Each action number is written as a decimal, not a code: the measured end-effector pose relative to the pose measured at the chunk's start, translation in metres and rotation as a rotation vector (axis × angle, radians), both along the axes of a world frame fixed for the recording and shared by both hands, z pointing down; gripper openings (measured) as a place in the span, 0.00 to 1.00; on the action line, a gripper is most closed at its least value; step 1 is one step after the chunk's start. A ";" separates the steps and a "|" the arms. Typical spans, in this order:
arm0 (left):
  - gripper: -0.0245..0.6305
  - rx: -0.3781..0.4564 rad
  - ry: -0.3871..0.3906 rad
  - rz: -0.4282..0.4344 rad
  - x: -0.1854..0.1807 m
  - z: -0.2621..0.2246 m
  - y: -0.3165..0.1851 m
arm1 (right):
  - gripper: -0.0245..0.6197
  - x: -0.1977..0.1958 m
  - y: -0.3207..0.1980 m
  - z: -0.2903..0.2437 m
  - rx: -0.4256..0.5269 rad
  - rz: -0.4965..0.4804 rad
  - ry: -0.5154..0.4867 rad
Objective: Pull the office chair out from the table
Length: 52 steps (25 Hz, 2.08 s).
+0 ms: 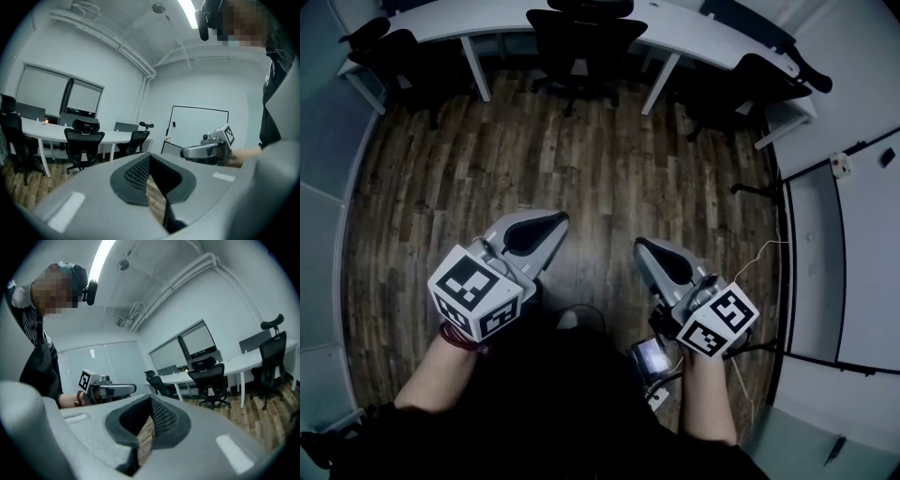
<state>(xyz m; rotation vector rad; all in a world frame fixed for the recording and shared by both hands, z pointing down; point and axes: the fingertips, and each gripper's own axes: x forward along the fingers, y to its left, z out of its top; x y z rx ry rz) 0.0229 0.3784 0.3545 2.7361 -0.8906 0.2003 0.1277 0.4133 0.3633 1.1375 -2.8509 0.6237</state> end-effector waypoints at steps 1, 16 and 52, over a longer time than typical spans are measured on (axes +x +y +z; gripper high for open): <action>0.04 0.005 0.010 0.007 0.002 -0.002 -0.010 | 0.04 0.001 -0.008 -0.001 0.000 0.005 0.005; 0.04 0.008 0.060 0.043 -0.065 -0.021 -0.196 | 0.04 -0.067 -0.193 -0.029 0.011 0.055 0.026; 0.04 0.014 0.048 -0.022 -0.114 -0.015 -0.457 | 0.04 -0.096 -0.467 -0.032 0.004 -0.003 0.041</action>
